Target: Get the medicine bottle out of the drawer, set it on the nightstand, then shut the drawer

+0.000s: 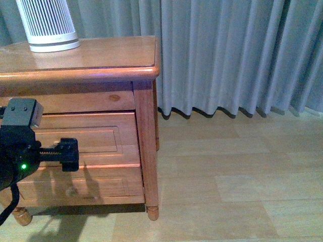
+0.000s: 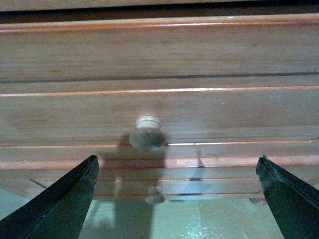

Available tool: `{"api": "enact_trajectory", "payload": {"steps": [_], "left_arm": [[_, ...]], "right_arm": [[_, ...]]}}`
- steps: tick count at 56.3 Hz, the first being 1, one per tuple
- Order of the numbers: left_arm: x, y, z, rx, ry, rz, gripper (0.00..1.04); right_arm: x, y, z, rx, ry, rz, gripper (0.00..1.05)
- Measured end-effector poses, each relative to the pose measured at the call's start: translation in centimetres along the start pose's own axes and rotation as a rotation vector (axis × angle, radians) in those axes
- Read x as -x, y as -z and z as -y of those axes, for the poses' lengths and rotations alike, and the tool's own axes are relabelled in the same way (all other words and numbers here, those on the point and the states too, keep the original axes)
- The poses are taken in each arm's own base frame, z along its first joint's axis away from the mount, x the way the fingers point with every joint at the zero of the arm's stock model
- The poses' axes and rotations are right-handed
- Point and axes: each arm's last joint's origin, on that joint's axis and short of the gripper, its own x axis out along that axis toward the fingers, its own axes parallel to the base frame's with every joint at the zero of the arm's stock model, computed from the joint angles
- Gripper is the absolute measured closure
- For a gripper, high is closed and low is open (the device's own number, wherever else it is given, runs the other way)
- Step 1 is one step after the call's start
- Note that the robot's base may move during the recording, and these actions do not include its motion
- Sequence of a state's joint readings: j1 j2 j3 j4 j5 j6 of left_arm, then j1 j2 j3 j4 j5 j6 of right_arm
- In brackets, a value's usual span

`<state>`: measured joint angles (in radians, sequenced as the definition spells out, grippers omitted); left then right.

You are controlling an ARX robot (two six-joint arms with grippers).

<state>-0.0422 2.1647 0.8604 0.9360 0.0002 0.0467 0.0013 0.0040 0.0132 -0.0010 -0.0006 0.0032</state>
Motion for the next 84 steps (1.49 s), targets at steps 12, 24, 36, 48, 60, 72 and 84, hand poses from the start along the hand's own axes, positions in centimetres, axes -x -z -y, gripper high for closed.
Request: {"api": "enact_trajectory", "payload": {"steps": [12, 24, 36, 48, 60, 72, 84], "left_arm": [[-1.7, -1.0, -0.1, -0.017, 0.008, 0.027, 0.07], [-3.4, 0.2, -0.1, -0.014, 0.004, 0.003, 0.07], [-4.2, 1.0, -0.8, 0.018, -0.019, -0.008, 0.07], [-4.3, 1.1, -1.3, 0.031, -0.021, -0.003, 0.19], [-4.3, 0.9, -1.4, 0.039, -0.011, 0.019, 0.50], [-4.1, 0.9, -1.5, 0.039, -0.006, 0.032, 0.79], [-3.0, 1.1, -1.4, 0.038, -0.009, 0.061, 0.81]], "right_arm": [[0.0, 0.0, 0.0, 0.000, 0.000, 0.000, 0.07], [0.0, 0.0, 0.0, 0.000, 0.000, 0.000, 0.07], [0.0, 0.0, 0.0, 0.000, 0.000, 0.000, 0.07], [0.0, 0.0, 0.0, 0.000, 0.000, 0.000, 0.07], [0.0, 0.0, 0.0, 0.000, 0.000, 0.000, 0.07], [0.0, 0.0, 0.0, 0.000, 0.000, 0.000, 0.07], [0.0, 0.0, 0.0, 0.000, 0.000, 0.000, 0.07]]}}
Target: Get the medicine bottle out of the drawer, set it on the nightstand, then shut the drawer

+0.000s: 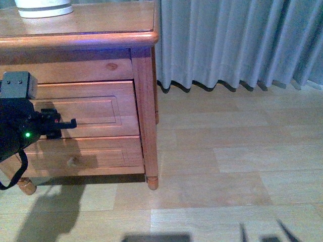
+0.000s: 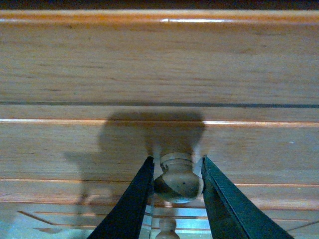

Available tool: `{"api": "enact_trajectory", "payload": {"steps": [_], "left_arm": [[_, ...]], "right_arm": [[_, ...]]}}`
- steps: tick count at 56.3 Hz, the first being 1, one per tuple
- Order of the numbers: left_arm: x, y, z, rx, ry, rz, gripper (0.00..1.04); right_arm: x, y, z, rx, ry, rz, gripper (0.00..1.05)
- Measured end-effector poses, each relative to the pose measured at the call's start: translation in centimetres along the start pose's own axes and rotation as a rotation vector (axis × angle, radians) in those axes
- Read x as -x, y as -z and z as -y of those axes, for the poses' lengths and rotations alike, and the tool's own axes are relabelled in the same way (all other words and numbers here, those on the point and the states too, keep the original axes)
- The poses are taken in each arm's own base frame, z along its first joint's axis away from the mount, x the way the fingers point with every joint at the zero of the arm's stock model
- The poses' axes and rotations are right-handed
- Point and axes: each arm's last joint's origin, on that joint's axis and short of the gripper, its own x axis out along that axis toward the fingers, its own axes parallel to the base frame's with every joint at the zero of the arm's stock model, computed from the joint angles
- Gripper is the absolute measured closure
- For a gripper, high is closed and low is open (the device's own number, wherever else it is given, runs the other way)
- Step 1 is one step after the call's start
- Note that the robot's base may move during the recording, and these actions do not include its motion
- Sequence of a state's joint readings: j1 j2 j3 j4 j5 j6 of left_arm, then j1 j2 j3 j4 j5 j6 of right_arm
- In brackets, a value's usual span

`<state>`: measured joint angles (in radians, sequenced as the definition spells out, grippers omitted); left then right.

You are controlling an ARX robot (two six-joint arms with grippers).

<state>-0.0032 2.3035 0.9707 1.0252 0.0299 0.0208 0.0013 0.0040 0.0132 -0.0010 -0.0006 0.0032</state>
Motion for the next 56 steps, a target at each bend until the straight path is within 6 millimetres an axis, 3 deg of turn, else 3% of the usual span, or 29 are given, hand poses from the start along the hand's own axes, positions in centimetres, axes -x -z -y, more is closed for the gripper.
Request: {"api": "enact_trajectory", "payload": {"steps": [17, 25, 39, 52, 56], "left_arm": [[6.2, 3.1, 0.3, 0.042, 0.007, -0.019, 0.81], [10.2, 5.2, 0.1, 0.056, 0.017, -0.037, 0.81], [10.4, 5.3, 0.1, 0.056, 0.016, -0.037, 0.81], [10.4, 5.3, 0.1, 0.059, 0.017, -0.038, 0.43], [11.9, 5.5, -0.3, 0.053, 0.010, -0.090, 0.33]], "right_arm": [[0.0, 0.0, 0.0, 0.000, 0.000, 0.000, 0.07], [0.0, 0.0, 0.0, 0.000, 0.000, 0.000, 0.07], [0.0, 0.0, 0.0, 0.000, 0.000, 0.000, 0.07], [0.0, 0.0, 0.0, 0.000, 0.000, 0.000, 0.07], [0.0, 0.0, 0.0, 0.000, 0.000, 0.000, 0.07]]}}
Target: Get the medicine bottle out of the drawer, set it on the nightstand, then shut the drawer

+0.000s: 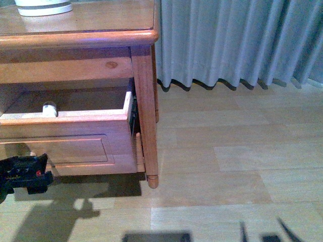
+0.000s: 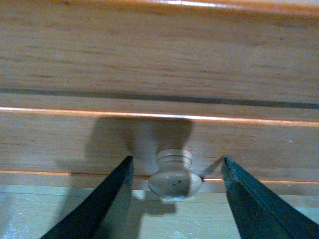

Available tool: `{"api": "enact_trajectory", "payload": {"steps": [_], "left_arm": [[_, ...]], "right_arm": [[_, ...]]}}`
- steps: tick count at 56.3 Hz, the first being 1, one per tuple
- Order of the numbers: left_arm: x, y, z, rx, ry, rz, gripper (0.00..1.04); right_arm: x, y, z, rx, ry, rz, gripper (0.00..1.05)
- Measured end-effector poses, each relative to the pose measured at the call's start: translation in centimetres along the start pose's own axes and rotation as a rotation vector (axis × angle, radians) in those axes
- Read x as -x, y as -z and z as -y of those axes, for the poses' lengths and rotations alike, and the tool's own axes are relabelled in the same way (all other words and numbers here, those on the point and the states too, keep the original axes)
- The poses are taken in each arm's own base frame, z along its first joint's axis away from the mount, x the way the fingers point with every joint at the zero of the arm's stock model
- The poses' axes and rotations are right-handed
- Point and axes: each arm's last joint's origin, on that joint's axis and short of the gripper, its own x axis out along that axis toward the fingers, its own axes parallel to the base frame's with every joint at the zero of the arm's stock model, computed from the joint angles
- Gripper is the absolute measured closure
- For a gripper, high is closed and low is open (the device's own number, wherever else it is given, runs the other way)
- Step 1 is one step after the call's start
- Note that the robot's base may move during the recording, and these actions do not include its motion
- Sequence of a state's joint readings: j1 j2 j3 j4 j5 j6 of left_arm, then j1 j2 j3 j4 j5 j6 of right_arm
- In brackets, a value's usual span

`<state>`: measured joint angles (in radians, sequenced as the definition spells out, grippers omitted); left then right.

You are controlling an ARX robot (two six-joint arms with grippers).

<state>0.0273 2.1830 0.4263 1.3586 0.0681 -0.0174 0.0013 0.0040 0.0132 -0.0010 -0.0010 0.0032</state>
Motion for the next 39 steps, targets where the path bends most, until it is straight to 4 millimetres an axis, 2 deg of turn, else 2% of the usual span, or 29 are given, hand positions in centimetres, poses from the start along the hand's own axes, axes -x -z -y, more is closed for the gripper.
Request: {"api": "enact_trajectory", "payload": {"steps": [5, 10, 18, 27, 33, 39], "left_arm": [[3.0, -0.3, -0.4, 0.013, -0.021, -0.078, 0.19], [3.6, -2.5, -0.4, -0.008, -0.032, -0.076, 0.06], [5.4, -6.2, 0.1, -0.024, -0.001, -0.063, 0.07], [8.6, -10.9, 0.7, -0.048, 0.043, -0.006, 0.07], [11.6, -14.5, 1.2, -0.058, 0.089, 0.070, 0.07], [14.9, -16.8, 1.8, -0.049, 0.140, 0.142, 0.07]], "right_arm": [[0.0, 0.0, 0.0, 0.000, 0.002, 0.000, 0.07], [0.0, 0.0, 0.0, 0.000, 0.000, 0.000, 0.07], [0.0, 0.0, 0.0, 0.000, 0.000, 0.000, 0.07], [0.0, 0.0, 0.0, 0.000, 0.000, 0.000, 0.07], [0.0, 0.0, 0.0, 0.000, 0.000, 0.000, 0.07], [0.0, 0.0, 0.0, 0.000, 0.000, 0.000, 0.07]]}}
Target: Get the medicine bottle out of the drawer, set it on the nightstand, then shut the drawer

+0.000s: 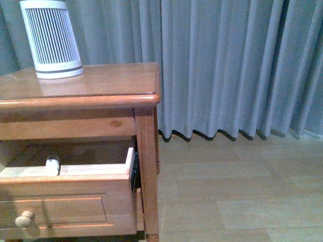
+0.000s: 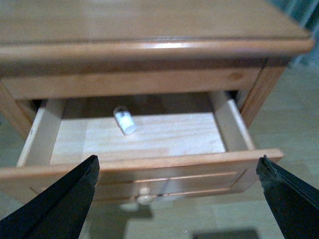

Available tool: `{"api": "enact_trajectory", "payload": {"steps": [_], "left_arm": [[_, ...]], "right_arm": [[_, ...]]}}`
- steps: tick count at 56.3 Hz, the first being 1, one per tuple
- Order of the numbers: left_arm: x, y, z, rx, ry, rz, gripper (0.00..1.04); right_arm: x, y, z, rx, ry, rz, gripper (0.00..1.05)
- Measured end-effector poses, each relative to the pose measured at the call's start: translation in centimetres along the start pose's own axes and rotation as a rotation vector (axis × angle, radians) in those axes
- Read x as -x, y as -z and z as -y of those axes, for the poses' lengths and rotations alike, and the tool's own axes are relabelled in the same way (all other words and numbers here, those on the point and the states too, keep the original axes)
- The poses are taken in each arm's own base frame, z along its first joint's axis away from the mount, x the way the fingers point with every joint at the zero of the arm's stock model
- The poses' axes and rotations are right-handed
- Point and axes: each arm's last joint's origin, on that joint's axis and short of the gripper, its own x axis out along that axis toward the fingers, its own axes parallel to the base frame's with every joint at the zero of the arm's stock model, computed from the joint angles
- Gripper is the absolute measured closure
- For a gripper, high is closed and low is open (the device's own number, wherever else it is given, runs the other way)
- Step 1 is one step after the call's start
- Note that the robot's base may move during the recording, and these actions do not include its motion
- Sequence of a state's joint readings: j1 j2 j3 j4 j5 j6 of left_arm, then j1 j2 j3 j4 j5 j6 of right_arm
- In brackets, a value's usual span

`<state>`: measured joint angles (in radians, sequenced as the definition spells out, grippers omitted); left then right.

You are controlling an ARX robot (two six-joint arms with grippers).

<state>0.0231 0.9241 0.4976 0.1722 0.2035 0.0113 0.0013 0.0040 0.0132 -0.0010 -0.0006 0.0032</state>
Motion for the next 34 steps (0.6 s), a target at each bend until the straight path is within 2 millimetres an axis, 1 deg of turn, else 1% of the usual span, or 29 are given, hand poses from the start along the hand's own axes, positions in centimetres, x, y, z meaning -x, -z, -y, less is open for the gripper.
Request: {"api": "enact_trajectory", "payload": {"steps": [4, 6, 8, 9, 11, 13, 15, 22, 24, 25, 30, 32, 34], "left_arm": [[2.2, -1.1, 0.6, -0.005, 0.006, 0.047, 0.07], [3.5, -1.5, 0.8, -0.017, -0.063, 0.125, 0.13], [5.2, -1.3, 0.9, -0.019, -0.145, 0.186, 0.22], [5.5, -1.2, 0.9, -0.018, -0.156, 0.195, 0.24], [6.6, -0.6, 1.0, -0.019, -0.181, 0.234, 0.31], [7.2, -0.2, 1.2, -0.021, -0.184, 0.263, 0.38], [7.4, 0.3, 1.2, -0.022, -0.184, 0.274, 0.43], [7.1, 3.0, 1.2, -0.019, -0.184, 0.242, 0.68], [7.1, 3.8, 1.2, -0.019, -0.183, 0.237, 0.79], [7.0, 3.9, 1.2, -0.019, -0.184, 0.237, 0.81], [7.2, 4.8, 1.2, -0.020, -0.184, 0.247, 0.99], [7.2, 5.0, 1.2, -0.017, -0.183, 0.246, 1.02], [7.2, 5.4, 1.2, -0.019, -0.183, 0.245, 1.02]], "right_arm": [[0.0, 0.0, 0.0, 0.000, 0.000, 0.000, 0.07], [0.0, 0.0, 0.0, 0.000, 0.000, 0.000, 0.07], [0.0, 0.0, 0.0, 0.000, 0.000, 0.000, 0.07], [0.0, 0.0, 0.0, 0.000, 0.000, 0.000, 0.07], [0.0, 0.0, 0.0, 0.000, 0.001, 0.000, 0.07], [0.0, 0.0, 0.0, 0.000, 0.000, 0.000, 0.07], [0.0, 0.0, 0.0, 0.000, 0.000, 0.000, 0.07], [0.0, 0.0, 0.0, 0.000, 0.000, 0.000, 0.07], [0.0, 0.0, 0.0, 0.000, 0.000, 0.000, 0.07], [0.0, 0.0, 0.0, 0.000, 0.000, 0.000, 0.07], [0.0, 0.0, 0.0, 0.000, 0.000, 0.000, 0.07], [0.0, 0.0, 0.0, 0.000, 0.000, 0.000, 0.07], [0.0, 0.0, 0.0, 0.000, 0.000, 0.000, 0.07]]}}
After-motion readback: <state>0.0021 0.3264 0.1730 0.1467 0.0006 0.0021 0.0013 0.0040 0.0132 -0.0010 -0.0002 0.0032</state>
